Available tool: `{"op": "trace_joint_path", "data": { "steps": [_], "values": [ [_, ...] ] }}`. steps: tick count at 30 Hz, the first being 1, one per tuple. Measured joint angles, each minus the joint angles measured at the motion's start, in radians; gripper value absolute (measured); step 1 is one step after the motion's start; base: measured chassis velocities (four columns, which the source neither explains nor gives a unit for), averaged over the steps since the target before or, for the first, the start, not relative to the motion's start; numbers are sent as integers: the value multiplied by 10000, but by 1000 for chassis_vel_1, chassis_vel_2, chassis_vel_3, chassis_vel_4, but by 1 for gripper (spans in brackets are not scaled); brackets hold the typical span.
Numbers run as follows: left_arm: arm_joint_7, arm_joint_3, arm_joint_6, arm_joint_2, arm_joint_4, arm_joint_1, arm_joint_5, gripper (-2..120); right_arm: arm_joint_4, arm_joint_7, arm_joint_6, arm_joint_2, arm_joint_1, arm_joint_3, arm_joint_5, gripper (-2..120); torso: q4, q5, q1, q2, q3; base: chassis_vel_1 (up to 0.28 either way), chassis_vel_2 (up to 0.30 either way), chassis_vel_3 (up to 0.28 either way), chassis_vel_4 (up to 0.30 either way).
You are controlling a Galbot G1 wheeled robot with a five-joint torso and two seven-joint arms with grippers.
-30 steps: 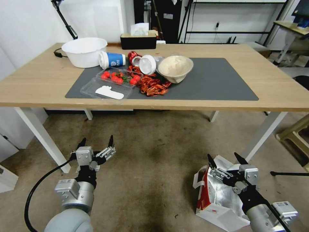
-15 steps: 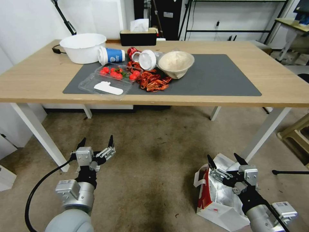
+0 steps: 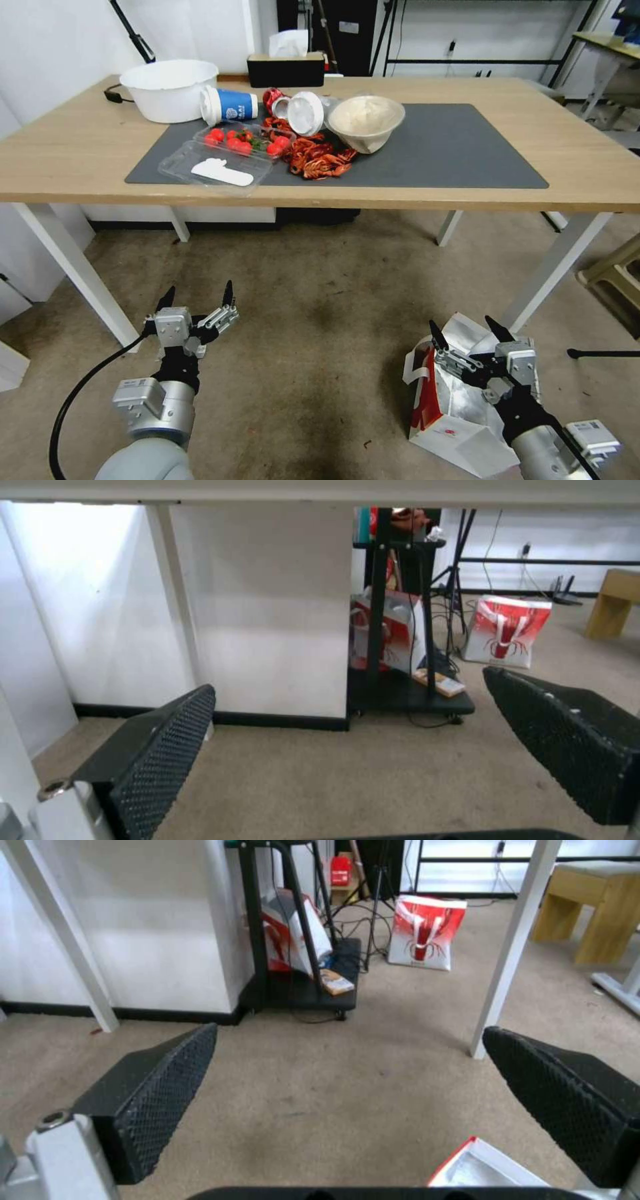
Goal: Pick up the food delivery bag from the floor and place it on the table.
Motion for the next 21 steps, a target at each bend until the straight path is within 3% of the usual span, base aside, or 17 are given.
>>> {"op": "trace_joint_path", "data": {
  "steps": [15, 21],
  "values": [
    [-19, -40, -199, 0, 132, -4, 167, 100, -38, -41, 154, -1, -43, 19, -76, 100, 0, -1, -295, -947, -651, 0, 0, 0, 0],
    [-36, -74, -200, 33, 155, -22, 143, 100, -90, -47, 127, 5, 42, 12, -58, 100, 0, 0, -359, -1143, -785, 0, 0, 0, 0]
  ]
}}
